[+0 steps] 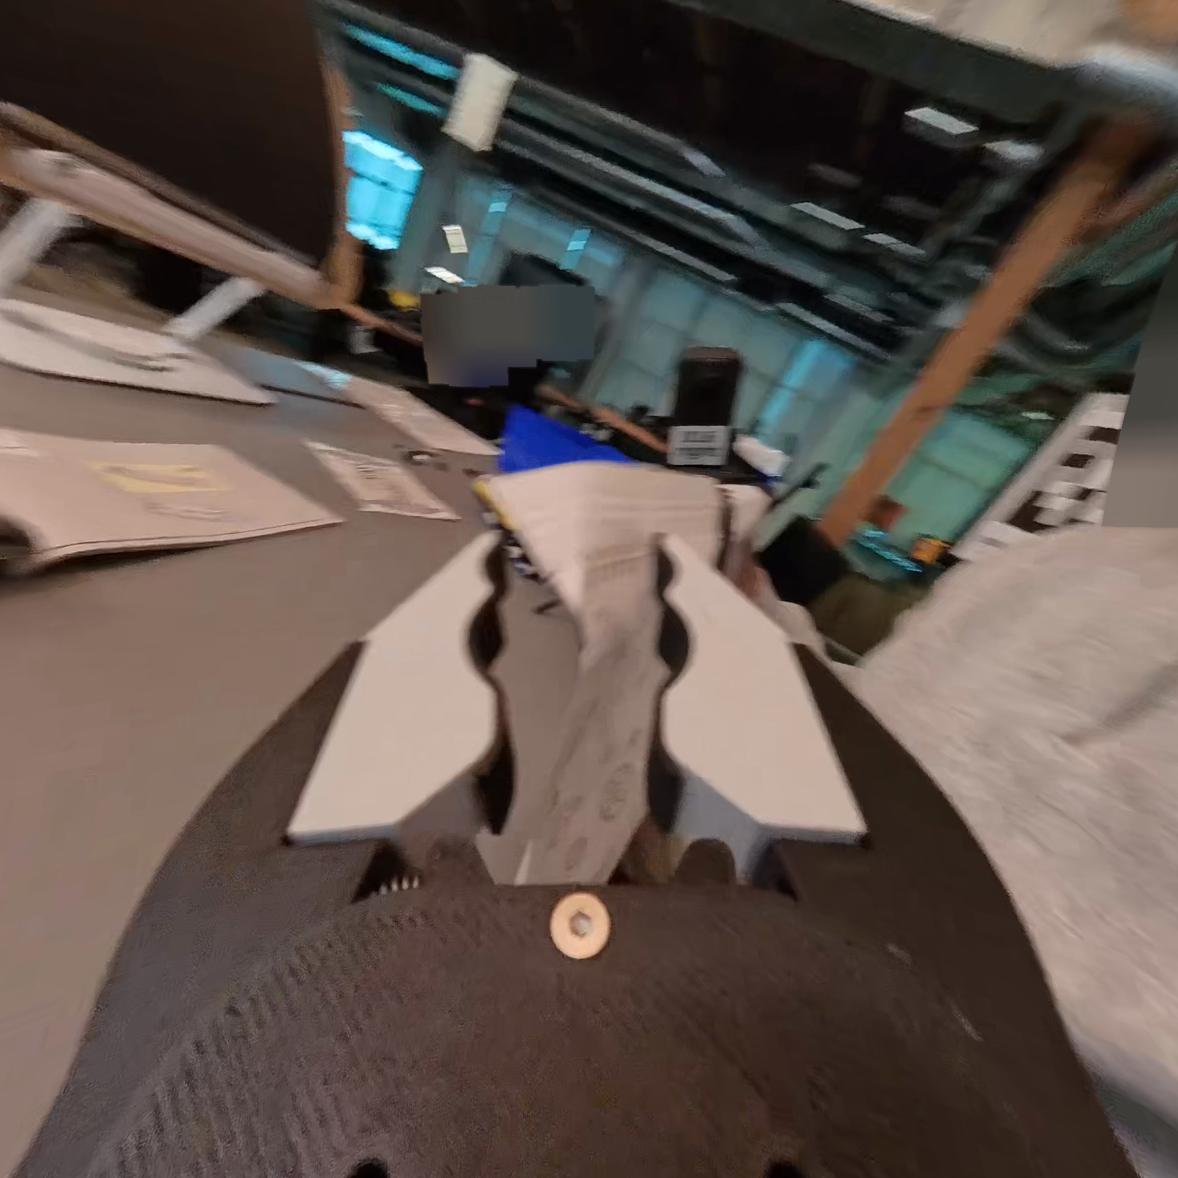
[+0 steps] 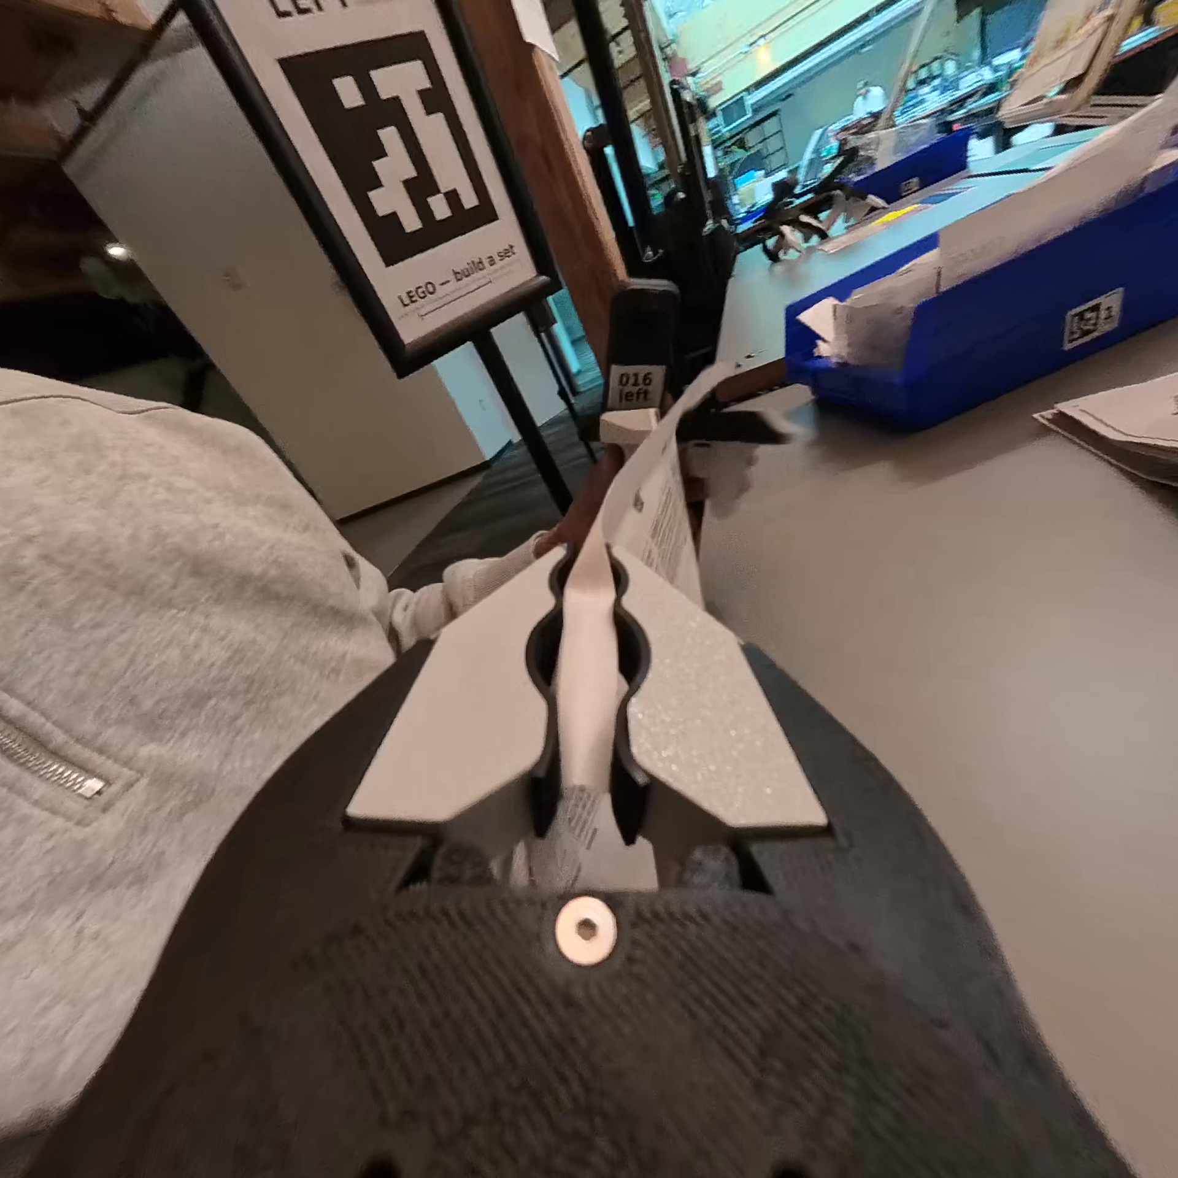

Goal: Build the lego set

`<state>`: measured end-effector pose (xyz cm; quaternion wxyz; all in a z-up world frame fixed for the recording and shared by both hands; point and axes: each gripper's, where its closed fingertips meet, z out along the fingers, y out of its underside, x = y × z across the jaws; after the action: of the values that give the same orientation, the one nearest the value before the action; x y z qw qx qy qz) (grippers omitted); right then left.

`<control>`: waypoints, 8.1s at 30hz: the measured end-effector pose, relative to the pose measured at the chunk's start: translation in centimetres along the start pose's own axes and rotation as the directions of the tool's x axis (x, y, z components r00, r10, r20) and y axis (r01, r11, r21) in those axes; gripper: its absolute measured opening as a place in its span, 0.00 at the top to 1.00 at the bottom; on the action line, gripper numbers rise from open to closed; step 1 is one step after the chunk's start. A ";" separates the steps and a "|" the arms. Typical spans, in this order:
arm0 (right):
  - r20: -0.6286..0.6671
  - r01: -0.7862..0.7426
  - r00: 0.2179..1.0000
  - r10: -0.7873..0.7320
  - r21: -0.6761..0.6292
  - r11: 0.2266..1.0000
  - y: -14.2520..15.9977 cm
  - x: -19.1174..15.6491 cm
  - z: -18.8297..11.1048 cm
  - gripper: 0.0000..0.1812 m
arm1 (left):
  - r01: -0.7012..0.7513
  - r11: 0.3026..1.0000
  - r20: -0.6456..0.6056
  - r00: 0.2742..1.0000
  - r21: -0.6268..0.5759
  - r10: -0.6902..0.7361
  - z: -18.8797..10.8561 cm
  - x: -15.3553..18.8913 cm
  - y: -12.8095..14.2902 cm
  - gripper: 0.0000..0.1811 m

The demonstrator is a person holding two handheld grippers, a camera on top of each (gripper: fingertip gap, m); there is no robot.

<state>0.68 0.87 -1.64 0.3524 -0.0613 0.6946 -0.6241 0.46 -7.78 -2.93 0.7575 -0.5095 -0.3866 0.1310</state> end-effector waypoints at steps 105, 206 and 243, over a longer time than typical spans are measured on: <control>-0.032 0.285 0.885 -0.464 -0.750 0.597 -2.4 -1.7 9.2 1.00 | -0.311 0.950 0.035 0.950 -0.013 0.311 0.2 6.9 -1.1 1.00; -0.135 0.244 0.917 -0.375 -0.554 0.796 -3.0 -3.1 7.7 1.00 | -0.249 0.963 -0.074 0.964 0.101 0.257 0.5 8.0 -0.8 1.00; -0.182 -0.136 0.982 0.059 -0.448 0.883 -2.8 -1.4 8.1 1.00 | -0.169 0.979 -0.042 0.984 0.112 0.174 0.5 7.3 -1.4 1.00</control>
<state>5.28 -5.64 1.74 0.3012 -0.0563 0.8509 -0.4267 4.67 -3.77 1.66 0.7795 -0.5026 -0.3139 0.2032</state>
